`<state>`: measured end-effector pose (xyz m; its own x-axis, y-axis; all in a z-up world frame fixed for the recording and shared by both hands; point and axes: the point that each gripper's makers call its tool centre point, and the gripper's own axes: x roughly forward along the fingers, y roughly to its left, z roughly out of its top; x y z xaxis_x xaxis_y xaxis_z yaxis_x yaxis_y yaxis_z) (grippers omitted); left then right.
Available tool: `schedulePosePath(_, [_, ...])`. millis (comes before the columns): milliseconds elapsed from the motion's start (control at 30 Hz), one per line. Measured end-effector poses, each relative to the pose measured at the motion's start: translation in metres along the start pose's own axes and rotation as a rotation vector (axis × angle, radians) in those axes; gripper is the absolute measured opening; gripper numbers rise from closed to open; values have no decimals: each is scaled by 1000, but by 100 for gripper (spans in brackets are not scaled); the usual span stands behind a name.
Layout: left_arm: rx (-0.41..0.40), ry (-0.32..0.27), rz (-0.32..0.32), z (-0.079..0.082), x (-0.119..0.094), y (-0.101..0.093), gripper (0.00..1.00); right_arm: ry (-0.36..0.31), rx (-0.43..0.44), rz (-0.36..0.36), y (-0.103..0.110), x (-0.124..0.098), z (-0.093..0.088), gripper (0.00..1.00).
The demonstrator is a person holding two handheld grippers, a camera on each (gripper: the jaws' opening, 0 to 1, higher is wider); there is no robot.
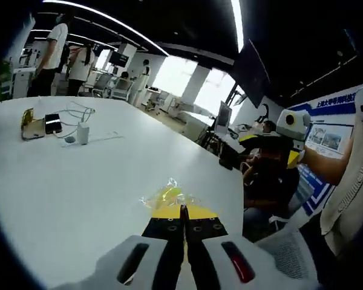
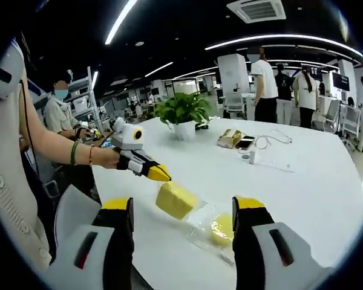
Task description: Compare the silicone blocks by pressing each to a similar depth, holding the contact briefly, and releasing to observe deformation and rebound differences across the visible hardness samples.
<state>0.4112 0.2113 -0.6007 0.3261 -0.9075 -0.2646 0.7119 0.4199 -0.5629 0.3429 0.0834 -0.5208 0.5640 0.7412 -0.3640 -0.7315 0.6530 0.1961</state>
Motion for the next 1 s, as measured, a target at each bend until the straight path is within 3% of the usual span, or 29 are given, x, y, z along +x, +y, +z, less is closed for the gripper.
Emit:
schedulePosePath(67, [-64, -52, 3, 6, -4, 12, 0, -10, 20, 0, 1, -2, 1, 61])
schedulePosePath(100, [-83, -51, 15, 5, -6, 19, 0, -12, 22, -1, 2, -3, 1, 61])
schedulePosePath(267, [-54, -66, 94, 11, -16, 57, 0, -21, 49, -32, -1, -7, -2, 60])
schedulePosePath(533, [-61, -15, 179, 0, -15, 111, 0, 19, 76, -60, -2, -13, -17, 60])
schedulePosePath(867, [-46, 103, 217, -29, -9, 155, 0, 47, 110, -89, -3, -19, -32, 59])
schedulePosePath(1000, [-43, 124, 223, -35, -6, 165, 0, 54, 127, -101, -7, -20, -38, 59])
